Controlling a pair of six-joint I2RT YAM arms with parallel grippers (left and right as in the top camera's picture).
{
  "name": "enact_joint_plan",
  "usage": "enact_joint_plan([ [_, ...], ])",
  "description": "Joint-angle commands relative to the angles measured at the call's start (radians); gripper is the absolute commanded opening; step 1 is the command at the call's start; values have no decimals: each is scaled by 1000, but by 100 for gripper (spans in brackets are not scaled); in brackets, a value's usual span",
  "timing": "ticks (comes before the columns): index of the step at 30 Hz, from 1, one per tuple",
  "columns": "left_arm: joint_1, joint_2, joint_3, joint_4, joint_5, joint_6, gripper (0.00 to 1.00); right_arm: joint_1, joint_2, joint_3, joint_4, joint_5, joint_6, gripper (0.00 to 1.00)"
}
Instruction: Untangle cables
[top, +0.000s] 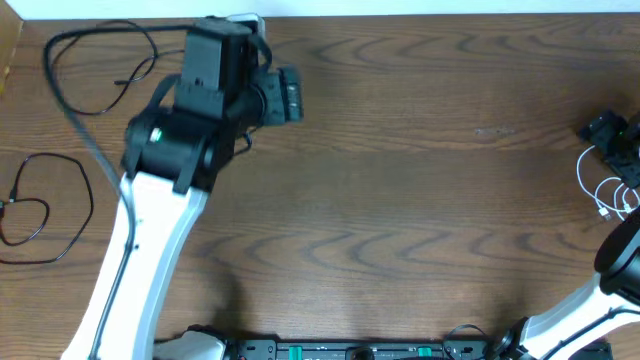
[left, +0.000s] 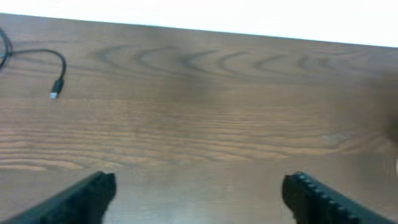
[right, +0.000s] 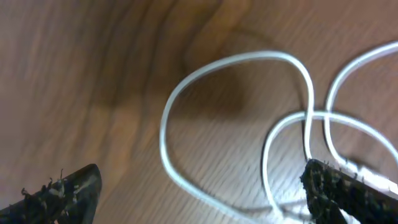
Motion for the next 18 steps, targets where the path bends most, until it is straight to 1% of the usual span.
enact_joint_plan([
  [1,-10,-39,10,-31,-30,11,94,-3,64,-1,34,8,-165,92],
  [2,-10,-47,10,-48,-30,11,94,-3,74,-1,47,9,-179,89],
  [3,-10,-53,10,-63,-31,11,95,-3,85,-1,62,9,-184,84],
  [4,-10,-55,10,-79,-31,11,95,-3,91,-1,73,8,-184,68],
  [5,-10,-56,10,-94,-31,11,95,-4,98,-1,85,8,-180,56],
  [6,-10,-56,10,-110,-31,11,95,-4,102,-1,97,8,-174,52],
  [7,-10,-55,9,-129,-30,11,95,-4,105,-1,105,8,-165,53],
  [8,-10,-54,9,-149,-31,11,95,-4,106,-1,109,8,-156,52],
  [12,-10,-53,9,-213,-31,11,95,-3,107,-1,127,8,-135,29],
  [14,-10,-53,9,-229,-31,11,95,-3,107,0,129,6,-127,14],
  [15,-10,-53,9,-232,-31,11,95,-3,106,0,129,-8,-126,4],
  [16,-10,-53,9,-231,-31,11,95,-3,105,2,129,-33,-127,1],
  [18,-10,-53,9,-231,-31,11,95,-3,99,6,129,-103,-128,1],
])
